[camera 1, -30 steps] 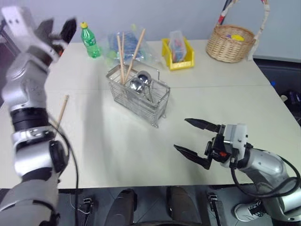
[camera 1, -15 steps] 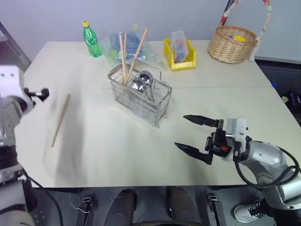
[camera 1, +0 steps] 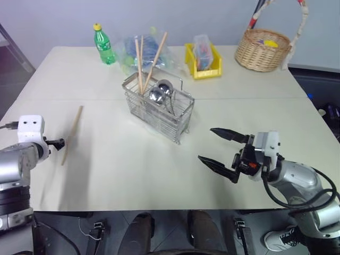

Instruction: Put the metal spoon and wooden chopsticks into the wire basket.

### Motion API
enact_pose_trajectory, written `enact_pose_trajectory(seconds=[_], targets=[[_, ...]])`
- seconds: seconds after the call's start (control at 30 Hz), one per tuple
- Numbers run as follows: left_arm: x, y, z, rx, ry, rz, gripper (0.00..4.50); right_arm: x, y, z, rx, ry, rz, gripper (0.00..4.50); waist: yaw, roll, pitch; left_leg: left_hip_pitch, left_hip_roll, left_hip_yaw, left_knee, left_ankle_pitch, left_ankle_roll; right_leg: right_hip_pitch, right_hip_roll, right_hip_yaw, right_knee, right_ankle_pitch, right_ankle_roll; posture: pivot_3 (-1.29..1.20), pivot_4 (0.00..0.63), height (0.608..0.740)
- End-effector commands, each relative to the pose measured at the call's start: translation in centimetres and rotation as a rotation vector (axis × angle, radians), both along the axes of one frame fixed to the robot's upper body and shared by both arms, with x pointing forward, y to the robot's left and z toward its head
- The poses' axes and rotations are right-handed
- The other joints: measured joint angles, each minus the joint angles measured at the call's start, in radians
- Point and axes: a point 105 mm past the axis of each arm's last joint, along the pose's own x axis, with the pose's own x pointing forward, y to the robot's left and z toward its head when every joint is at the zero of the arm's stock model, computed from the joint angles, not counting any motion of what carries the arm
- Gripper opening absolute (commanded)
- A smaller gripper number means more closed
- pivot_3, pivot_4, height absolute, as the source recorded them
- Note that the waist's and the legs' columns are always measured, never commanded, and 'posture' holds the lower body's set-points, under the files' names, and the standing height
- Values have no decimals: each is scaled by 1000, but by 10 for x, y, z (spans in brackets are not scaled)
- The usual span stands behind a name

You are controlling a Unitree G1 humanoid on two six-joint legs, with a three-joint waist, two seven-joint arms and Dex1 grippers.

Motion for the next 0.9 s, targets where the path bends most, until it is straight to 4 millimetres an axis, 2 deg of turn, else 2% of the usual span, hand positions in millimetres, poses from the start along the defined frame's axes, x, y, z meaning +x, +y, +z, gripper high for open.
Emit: enact_pose_trajectory(seconds=[0.03,0.17,0.23,0.4,0.43,0.57,0.7,0.9], targets=[[3,-4,3,29,-15,-27,4459,-1,0,6,15,-44,-35,4500,1,0,0,0,0,0,0,0,0,0,0,0,0,0,0,0,150,740],[7,-7,8,43,-25,-41,4459,-2,2,3,42,-39,-68,4500,1,0,0,0,0,0,0,0,0,0,0,0,0,0,0,0,150,740],[10,-3,18,61,-44,-33,4459,-2,3,2,42,-39,-72,4500,1,0,0,0,0,0,0,0,0,0,0,0,0,0,0,0,150,740],[24,10,73,62,-195,-33,4459,2,2,2,40,-49,-94,4500,0,-1,0,-1,0,0,0,0,0,0,0,-1,0,0,0,0,150,740],[28,6,83,56,-226,-64,4459,2,2,1,40,-49,-95,4500,-1,-1,0,-1,0,0,0,0,0,-1,0,0,0,0,0,0,150,740],[42,-34,111,-70,-325,-267,4459,3,1,0,36,-47,-97,4500,-1,-1,0,0,0,0,0,0,0,0,0,0,0,0,0,0,150,740],[46,-62,110,-134,-325,-339,4459,6,2,-1,33,-51,-95,4500,-5,-1,0,0,0,0,0,0,0,0,0,0,0,0,0,0,150,740],[48,-96,86,-227,-280,-409,4459,7,4,0,34,-57,-91,4500,-4,-1,0,-1,0,0,0,0,0,0,0,0,0,0,0,0,150,740]])
